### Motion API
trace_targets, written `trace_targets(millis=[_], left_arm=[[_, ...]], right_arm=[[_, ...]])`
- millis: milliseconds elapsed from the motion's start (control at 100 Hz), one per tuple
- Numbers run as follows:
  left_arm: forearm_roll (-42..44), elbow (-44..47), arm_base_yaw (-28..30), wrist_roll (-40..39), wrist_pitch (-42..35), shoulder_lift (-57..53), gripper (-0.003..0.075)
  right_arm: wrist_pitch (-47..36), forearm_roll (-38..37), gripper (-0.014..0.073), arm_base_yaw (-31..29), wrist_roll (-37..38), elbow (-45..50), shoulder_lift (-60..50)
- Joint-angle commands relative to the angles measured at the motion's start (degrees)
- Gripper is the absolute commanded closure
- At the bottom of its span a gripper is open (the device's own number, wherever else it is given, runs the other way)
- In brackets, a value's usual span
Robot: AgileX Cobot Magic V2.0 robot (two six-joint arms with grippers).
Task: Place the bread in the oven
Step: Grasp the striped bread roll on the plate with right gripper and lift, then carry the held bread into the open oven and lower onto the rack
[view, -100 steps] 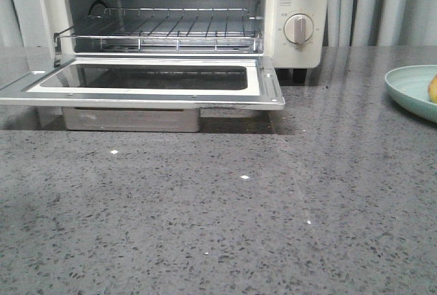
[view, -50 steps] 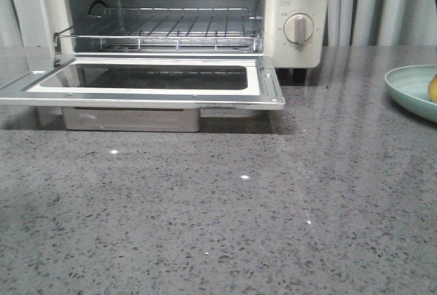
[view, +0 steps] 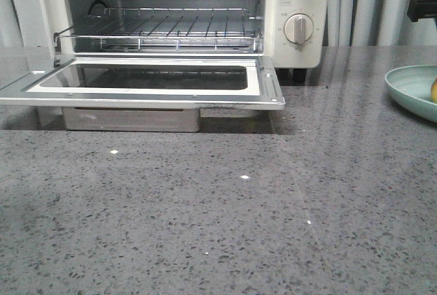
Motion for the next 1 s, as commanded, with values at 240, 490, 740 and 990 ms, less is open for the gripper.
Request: trace_targets(millis=[240,490,740,990], left_arm=[[1.39,-2.00,0.11,0.05,-3.96,-0.24,0.0742],[8.59,-6.40,3.90,-0.37,6.15,-2.05,0.0742],[8.52,-9.06,11.71,-0.37,6.22,-5.02,0.0742],[8.32,-9.06,12.65,-0.37,6.82,-8.10,0.0742]], right_arm=[[2.20,-1.52,0.0669,0.10,-0.98,-2.65,-1.99],[9.20,-1.52,0.0669,5.58,-6.46,-7.53,-3.79],[16.86,-1.52,0.0669,17.78,-7.75,-11.90,-7.91],[16.86,-0.57,0.0669,30.56,-8.02,-13.67,-11.86]])
